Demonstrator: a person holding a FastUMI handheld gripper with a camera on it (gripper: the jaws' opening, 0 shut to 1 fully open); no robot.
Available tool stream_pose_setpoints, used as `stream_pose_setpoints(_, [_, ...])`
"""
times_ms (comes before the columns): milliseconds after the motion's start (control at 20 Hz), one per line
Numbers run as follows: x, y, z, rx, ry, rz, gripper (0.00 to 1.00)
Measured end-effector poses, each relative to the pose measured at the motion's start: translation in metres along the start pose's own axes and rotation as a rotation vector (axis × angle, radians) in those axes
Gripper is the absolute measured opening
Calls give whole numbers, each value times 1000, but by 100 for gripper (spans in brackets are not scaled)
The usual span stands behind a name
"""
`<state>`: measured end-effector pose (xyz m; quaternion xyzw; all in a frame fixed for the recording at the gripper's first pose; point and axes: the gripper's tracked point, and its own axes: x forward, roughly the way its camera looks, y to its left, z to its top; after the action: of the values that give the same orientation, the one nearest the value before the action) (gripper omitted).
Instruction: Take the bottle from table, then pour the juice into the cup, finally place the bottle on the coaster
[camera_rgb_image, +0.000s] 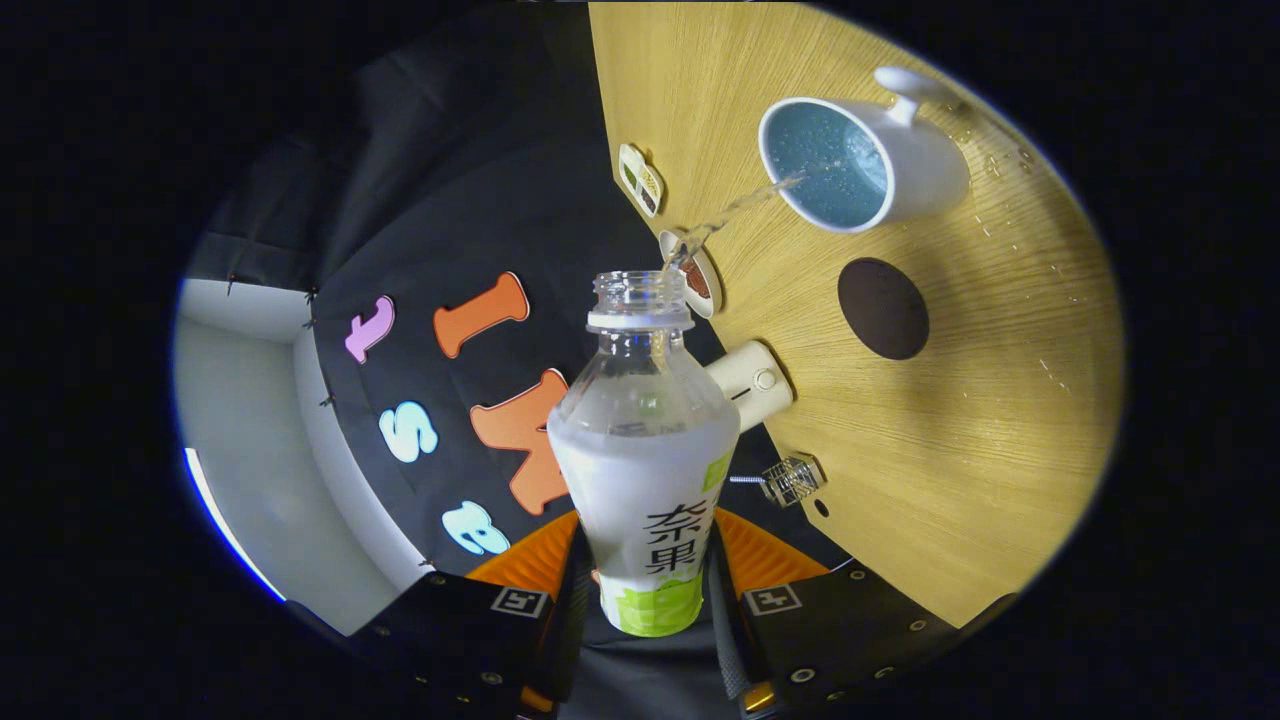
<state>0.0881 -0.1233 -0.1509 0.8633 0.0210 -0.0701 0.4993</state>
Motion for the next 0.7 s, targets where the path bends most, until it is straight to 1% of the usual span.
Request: stream_pose_setpoints(700, [0,4,3,117,-4,2,56])
